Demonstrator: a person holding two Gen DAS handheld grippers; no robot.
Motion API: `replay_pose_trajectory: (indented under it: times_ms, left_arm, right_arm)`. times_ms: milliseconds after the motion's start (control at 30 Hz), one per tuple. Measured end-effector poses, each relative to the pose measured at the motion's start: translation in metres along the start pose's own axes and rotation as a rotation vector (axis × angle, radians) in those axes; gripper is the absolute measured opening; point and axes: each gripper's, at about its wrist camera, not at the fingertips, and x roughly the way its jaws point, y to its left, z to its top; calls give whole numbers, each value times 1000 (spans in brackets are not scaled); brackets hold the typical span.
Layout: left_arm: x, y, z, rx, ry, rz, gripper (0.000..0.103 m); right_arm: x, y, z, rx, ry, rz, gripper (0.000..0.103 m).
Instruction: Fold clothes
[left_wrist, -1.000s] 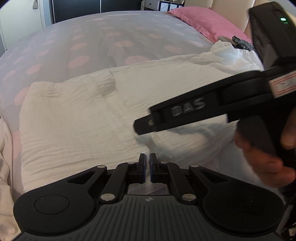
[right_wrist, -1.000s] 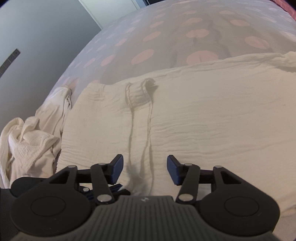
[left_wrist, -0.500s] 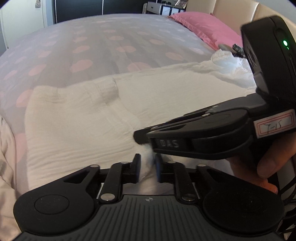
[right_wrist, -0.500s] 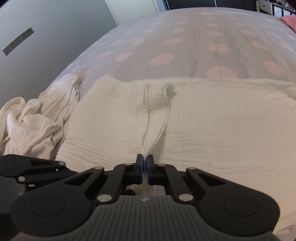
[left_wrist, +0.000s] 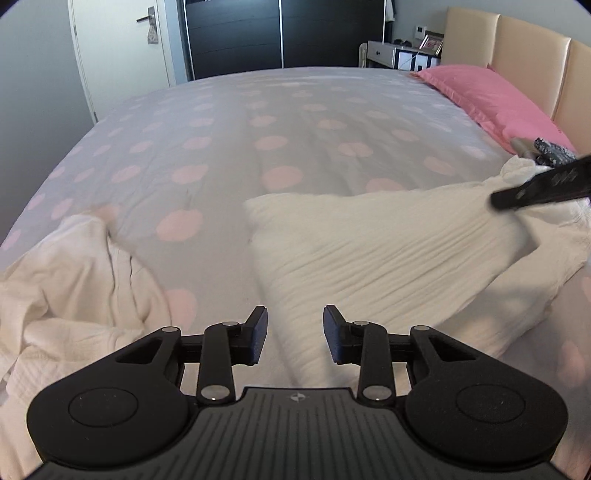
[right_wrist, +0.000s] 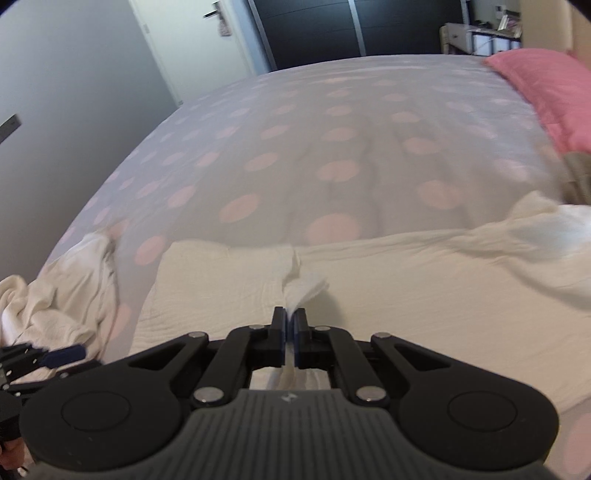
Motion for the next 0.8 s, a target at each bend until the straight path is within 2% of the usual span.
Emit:
replay_pose_trajectory:
  times_ms: [233,467,633,800]
  left_arm:
    - [-6,-3,-7,47,22,48,32]
    - [3,-28,-1,85,30,9,37]
    - [15,-46,7,95,47,-7,37]
    - [29,-61,18,102,73,-7,37]
  right_arm:
    - [-48,-71,14,71,-16,-146,4]
    - [-86,-143,5,87,-9,-283,4]
    - [-71,-192,-28,159,97,-326,4]
    - [-38,-213,-55,182,207,-309,6]
